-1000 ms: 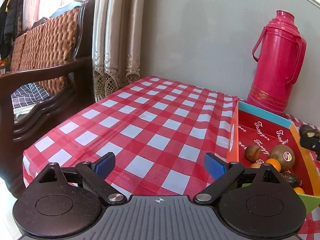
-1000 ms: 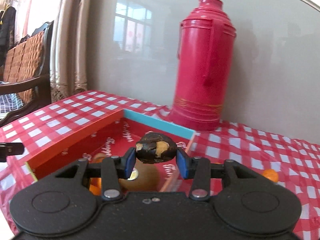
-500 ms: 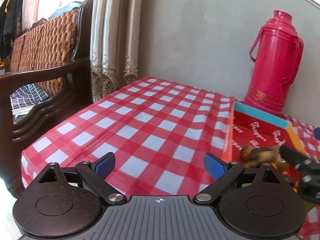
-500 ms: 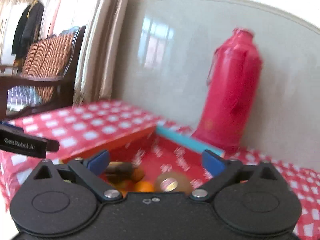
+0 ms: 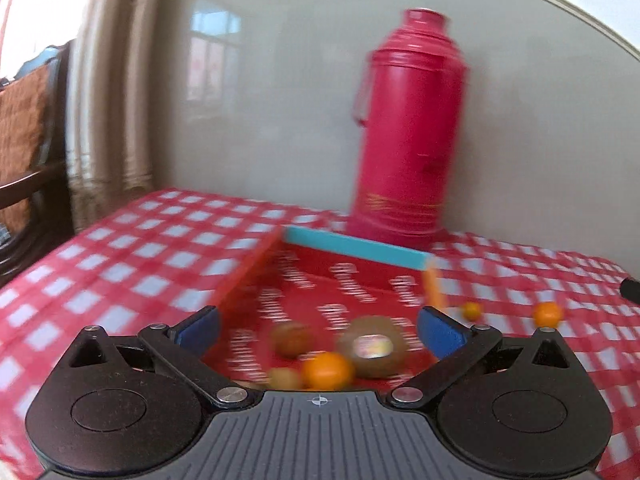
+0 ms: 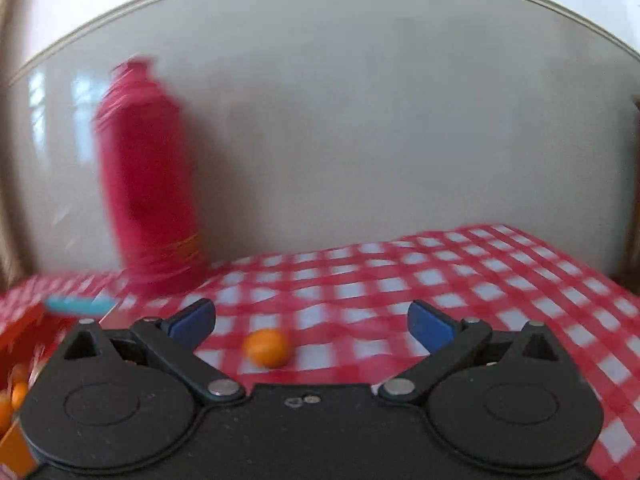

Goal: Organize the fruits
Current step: 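Move the left gripper to the orange and grasp it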

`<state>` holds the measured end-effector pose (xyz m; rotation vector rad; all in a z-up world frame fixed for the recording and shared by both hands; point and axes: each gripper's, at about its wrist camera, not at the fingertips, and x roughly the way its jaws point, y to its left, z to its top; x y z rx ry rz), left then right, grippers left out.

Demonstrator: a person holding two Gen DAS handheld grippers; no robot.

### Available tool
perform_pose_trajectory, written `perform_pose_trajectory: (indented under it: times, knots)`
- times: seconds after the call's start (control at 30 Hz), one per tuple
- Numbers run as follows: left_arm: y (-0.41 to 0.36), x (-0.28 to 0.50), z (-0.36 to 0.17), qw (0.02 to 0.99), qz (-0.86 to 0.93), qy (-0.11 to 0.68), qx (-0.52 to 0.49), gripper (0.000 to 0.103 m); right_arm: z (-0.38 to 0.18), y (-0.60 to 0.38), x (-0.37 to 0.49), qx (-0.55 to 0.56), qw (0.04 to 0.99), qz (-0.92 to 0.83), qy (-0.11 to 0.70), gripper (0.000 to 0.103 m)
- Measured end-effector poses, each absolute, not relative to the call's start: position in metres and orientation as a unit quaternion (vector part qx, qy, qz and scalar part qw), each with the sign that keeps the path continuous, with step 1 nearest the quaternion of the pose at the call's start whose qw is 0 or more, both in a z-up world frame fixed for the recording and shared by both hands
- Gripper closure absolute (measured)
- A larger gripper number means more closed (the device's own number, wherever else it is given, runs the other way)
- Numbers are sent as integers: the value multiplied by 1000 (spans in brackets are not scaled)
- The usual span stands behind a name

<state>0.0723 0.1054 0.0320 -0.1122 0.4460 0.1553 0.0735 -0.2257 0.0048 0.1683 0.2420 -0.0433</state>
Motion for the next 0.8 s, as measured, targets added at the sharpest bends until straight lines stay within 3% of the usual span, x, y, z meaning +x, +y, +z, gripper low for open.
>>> perform_pose_trajectory:
  times: [0.63, 0.7, 0.8]
  knots:
    - [-79, 155, 7, 966, -58, 250, 17, 0, -26, -342, 59, 62, 978, -154, 125, 6]
    - [-94, 164, 5, 965, -63, 253, 18, 2, -28, -350, 57, 65, 977, -161, 124, 6]
    - [-108, 176, -1, 962, -67, 265, 20, 17, -31, -362, 58, 66, 975, -174, 124, 6]
